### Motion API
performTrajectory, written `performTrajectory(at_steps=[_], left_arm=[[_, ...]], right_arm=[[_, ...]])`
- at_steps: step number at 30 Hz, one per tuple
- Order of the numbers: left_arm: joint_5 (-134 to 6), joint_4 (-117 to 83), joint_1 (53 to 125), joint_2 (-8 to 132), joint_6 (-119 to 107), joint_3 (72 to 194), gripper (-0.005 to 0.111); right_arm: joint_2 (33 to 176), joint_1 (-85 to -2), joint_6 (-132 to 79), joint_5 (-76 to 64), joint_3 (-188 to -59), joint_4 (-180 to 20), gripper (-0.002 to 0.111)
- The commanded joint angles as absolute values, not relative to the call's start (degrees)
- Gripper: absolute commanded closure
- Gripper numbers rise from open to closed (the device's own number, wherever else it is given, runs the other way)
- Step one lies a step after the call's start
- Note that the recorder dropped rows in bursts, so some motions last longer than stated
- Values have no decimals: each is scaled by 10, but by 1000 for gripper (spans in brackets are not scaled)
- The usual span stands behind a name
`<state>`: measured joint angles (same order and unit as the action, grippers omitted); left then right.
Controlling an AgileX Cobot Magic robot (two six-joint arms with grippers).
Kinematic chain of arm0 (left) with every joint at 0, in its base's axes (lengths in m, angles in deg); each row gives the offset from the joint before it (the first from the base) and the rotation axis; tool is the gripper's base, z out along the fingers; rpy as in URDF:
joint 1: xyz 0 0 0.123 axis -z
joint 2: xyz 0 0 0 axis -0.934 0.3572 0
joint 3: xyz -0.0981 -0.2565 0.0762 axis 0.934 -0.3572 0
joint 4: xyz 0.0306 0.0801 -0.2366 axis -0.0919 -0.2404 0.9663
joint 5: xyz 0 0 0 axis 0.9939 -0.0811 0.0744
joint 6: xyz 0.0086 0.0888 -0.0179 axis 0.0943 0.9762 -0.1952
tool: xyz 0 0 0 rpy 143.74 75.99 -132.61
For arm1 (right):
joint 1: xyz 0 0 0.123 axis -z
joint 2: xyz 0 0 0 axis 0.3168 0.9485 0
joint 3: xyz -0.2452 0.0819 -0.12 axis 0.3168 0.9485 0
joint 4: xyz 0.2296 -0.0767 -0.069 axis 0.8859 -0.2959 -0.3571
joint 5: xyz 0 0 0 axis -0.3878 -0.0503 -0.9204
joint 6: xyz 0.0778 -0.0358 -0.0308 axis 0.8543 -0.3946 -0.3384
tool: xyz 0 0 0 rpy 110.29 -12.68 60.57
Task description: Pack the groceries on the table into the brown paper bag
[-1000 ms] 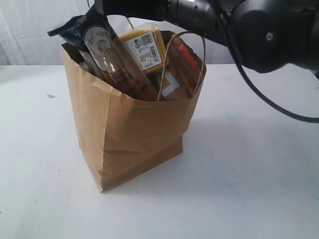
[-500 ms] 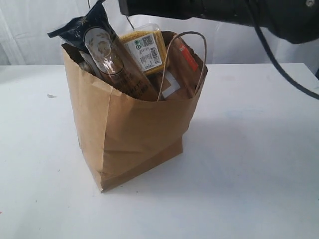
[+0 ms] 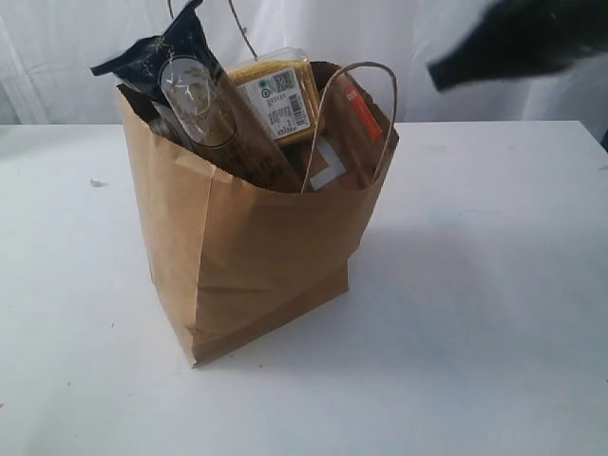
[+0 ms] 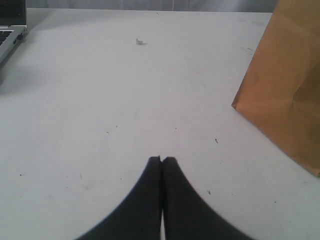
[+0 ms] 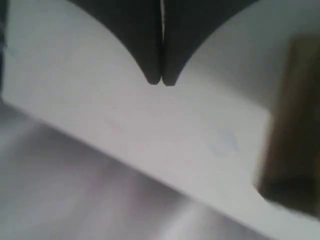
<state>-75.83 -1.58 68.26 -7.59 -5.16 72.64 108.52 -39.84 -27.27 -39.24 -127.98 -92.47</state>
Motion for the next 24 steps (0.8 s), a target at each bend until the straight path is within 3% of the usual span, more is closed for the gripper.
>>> performTrajectory(at_steps=[1,7,11,16,24], left_arm=[[-755,-12,685,-77,-50,724,107],[-755,-12,685,-77,-50,724,107],[-755,-12,685,-77,-50,724,107],[-755,-12,685,-77,-50,724,107],[-755,-12,685,-77,-50,724,107]], right_arm=[[1061,-310,-168,-466,-1197,-1028,108],[876,-269,-107,-164,-971,-1028,108],[743,-269,-110,-35,-834,-1028,108],[571,-269,-86,30,-757,-1001,108],[409,-269,-62,20,-751,-993,108]])
